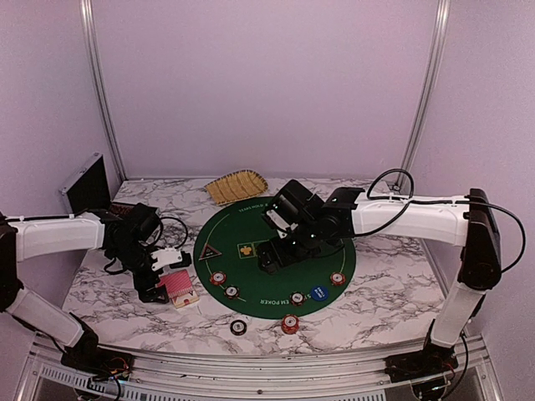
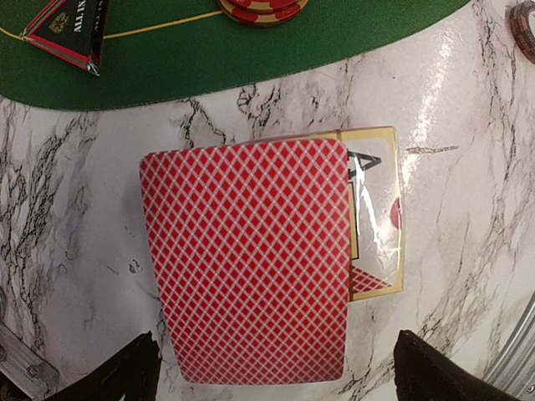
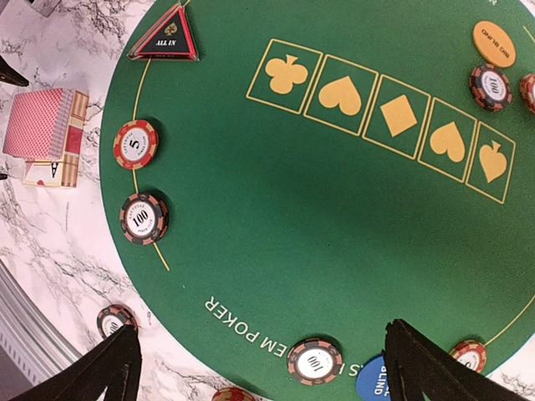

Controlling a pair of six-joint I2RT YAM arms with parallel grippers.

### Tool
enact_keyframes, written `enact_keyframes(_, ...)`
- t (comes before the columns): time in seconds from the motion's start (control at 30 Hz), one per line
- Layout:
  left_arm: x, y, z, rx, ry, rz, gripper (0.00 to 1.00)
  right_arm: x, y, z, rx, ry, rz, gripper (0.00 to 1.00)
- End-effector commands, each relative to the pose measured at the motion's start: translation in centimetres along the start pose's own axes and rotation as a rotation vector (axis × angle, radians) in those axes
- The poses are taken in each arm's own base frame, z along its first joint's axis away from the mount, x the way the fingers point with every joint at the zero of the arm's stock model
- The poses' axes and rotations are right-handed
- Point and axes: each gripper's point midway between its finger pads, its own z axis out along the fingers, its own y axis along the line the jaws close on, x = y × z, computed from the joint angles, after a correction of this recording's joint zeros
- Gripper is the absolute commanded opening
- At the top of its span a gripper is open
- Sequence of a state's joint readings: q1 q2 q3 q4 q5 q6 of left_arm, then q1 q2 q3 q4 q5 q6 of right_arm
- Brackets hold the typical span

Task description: Distribute texas hold em gaming equipment

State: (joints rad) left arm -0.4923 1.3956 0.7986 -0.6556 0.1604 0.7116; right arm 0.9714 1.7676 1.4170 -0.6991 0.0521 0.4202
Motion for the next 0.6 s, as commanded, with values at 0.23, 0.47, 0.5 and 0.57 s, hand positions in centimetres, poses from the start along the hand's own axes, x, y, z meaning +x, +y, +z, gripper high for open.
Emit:
enact_keyframes(0.23, 0.5, 0.1, 1.6, 0.015, 0.036, 0.028, 0.99, -1.6, 0.2, -1.7, -0.024, -0.063, 0.026, 0.99)
enact_keyframes(0.47, 0.6, 0.3, 2.2, 0.013, 0.047, 0.022, 0.99, -1.7, 0.3, -1.8, -0.027, -0.066, 0.025, 0.99)
enact_keyframes(0.5, 0.7, 0.3, 2.3, 0.012, 0.050, 0.024, 0.99, -1.7, 0.3, -1.8, -0.027, -0.067, 0.025, 0.99)
enact_keyframes(0.57, 0.8, 0.2, 2.4, 0.016, 0.053, 0.025, 0.99, -1.7, 0.3, -1.8, -0.029, -0.066, 0.023, 0.99)
